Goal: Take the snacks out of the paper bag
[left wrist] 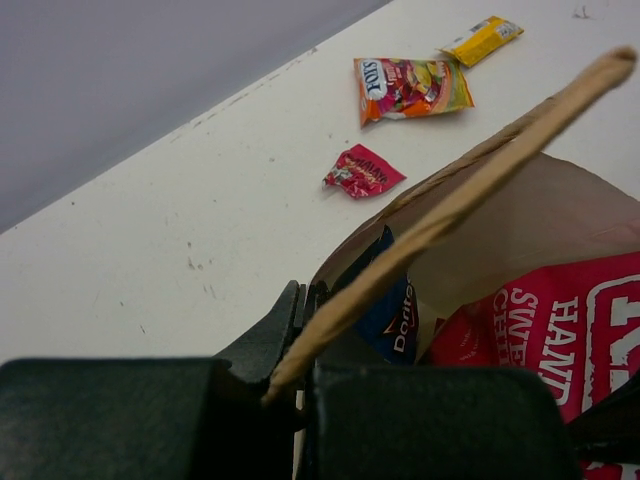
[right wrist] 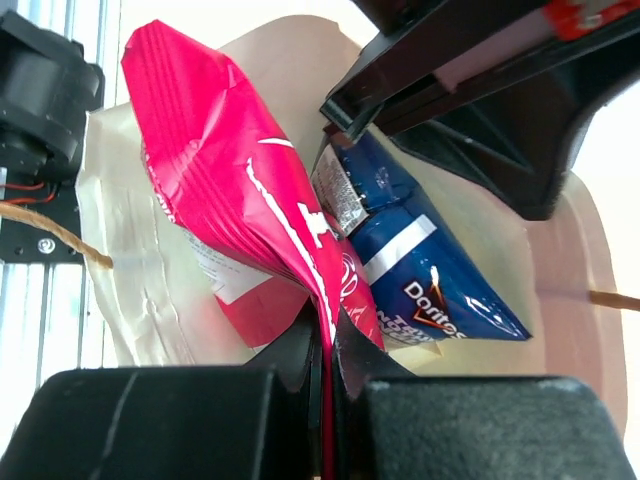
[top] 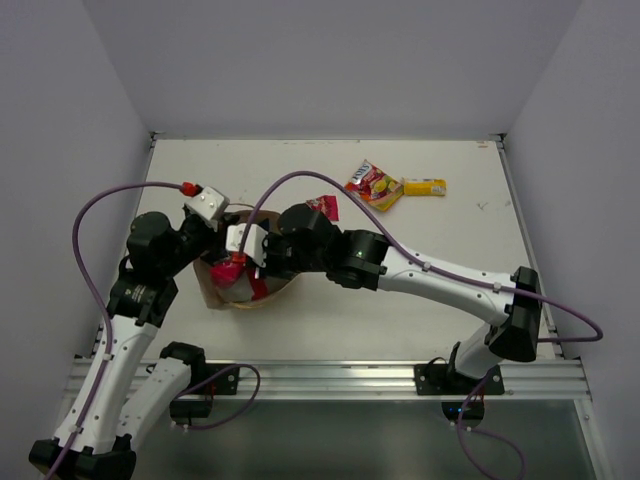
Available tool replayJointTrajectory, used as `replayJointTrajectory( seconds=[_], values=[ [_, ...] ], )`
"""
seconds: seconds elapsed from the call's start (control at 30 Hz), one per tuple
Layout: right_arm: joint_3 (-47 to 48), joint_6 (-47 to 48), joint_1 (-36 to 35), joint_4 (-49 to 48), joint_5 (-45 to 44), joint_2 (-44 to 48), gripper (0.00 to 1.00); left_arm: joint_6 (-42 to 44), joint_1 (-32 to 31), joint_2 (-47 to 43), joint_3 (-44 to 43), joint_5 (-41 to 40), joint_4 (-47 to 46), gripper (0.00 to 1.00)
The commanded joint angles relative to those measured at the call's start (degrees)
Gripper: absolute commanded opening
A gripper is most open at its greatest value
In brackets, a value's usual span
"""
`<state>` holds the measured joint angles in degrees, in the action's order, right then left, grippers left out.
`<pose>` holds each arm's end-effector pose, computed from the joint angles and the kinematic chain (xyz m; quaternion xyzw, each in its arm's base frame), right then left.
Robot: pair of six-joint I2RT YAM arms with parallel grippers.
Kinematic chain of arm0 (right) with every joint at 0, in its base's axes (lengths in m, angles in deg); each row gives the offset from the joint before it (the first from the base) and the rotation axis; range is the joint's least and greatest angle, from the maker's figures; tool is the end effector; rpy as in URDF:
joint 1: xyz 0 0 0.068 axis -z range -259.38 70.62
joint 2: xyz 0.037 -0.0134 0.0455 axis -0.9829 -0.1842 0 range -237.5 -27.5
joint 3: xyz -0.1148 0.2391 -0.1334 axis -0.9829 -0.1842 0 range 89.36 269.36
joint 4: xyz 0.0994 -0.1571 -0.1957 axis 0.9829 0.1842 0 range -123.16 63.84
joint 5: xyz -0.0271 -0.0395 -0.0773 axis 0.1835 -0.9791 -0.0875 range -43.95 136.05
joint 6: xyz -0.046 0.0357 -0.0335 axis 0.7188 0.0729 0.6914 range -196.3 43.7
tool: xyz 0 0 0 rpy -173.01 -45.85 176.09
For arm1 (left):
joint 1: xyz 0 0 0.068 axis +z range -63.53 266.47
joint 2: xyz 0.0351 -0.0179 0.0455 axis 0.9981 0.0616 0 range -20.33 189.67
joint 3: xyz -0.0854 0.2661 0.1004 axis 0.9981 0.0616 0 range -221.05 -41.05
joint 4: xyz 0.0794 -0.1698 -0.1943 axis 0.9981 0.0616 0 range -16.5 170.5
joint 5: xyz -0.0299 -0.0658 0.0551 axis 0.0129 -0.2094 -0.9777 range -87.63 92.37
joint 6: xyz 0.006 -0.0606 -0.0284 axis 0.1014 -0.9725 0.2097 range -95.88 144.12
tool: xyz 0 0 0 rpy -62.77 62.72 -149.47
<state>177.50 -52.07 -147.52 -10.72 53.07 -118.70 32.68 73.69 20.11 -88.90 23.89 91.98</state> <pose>0.1421 0.3715 0.3938 -0.6317 0.5609 0.2471 0.4746 0.1575 -0.0559 0.3693 0.2570 0.7234 -0.1671 0.6187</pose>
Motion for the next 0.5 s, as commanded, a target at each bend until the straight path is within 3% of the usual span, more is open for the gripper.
replayJointTrajectory(
  seconds=[0.0,0.47],
  values=[
    [0.9,-0.9,-0.1,-6.5,0.3,4.9,0.00,0.1,-0.2,-0.8,0.3,1.0,-4.3,0.00],
    [-0.2,-2.4,-0.1,-9.7,0.0,17.0,0.00,0.0,-0.2,-0.6,0.6,-0.9,-4.8,0.00]
  ],
)
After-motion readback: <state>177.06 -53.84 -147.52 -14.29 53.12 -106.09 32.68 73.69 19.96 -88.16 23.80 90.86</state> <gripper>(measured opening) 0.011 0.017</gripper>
